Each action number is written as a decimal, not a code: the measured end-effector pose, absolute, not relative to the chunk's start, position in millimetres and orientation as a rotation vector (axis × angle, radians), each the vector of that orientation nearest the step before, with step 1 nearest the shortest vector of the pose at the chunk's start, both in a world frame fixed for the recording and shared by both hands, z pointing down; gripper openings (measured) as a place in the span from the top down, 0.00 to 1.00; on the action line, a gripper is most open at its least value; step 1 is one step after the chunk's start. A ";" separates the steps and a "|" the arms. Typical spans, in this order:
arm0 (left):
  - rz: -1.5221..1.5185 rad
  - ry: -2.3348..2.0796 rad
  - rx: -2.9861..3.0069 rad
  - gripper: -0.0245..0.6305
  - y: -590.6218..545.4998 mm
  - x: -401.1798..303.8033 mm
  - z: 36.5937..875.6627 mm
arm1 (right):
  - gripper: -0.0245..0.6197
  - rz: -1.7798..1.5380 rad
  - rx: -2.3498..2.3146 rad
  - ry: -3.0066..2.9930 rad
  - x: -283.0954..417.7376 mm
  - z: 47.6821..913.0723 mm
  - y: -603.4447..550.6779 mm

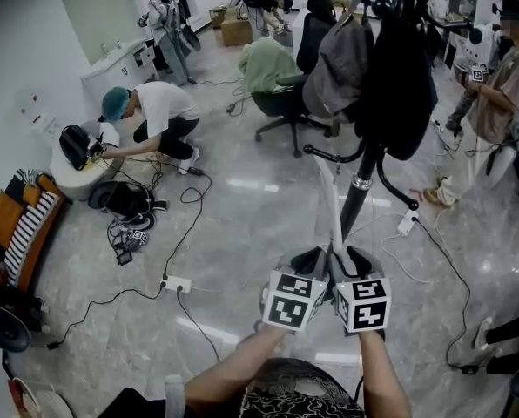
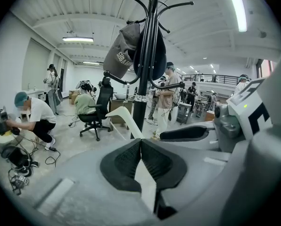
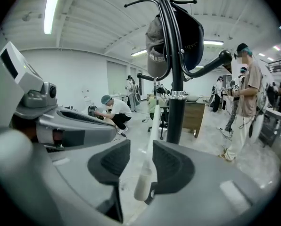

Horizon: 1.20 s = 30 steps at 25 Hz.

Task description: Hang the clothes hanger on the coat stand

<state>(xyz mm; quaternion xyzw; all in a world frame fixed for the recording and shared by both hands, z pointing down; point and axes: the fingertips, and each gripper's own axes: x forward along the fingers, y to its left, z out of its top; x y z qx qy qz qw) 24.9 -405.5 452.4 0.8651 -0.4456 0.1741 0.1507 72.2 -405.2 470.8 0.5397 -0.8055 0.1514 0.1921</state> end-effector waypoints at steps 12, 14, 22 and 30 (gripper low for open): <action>0.458 -1.313 2.461 0.95 -372.7 36.3 447.4 | 0.96 0.405 1.475 -2.355 76.3 441.1 -371.3; 0.454 -1.321 2.455 0.95 -369.1 38.9 448.3 | 0.96 0.409 1.454 -2.364 77.3 442.4 -367.7; 0.426 -1.359 2.443 0.95 -354.5 31.2 442.1 | 0.96 0.374 1.415 -2.408 64.9 433.1 -350.9; 0.424 -1.368 2.441 0.95 -343.1 31.3 437.7 | 0.96 0.365 1.426 -2.424 66.7 424.7 -340.7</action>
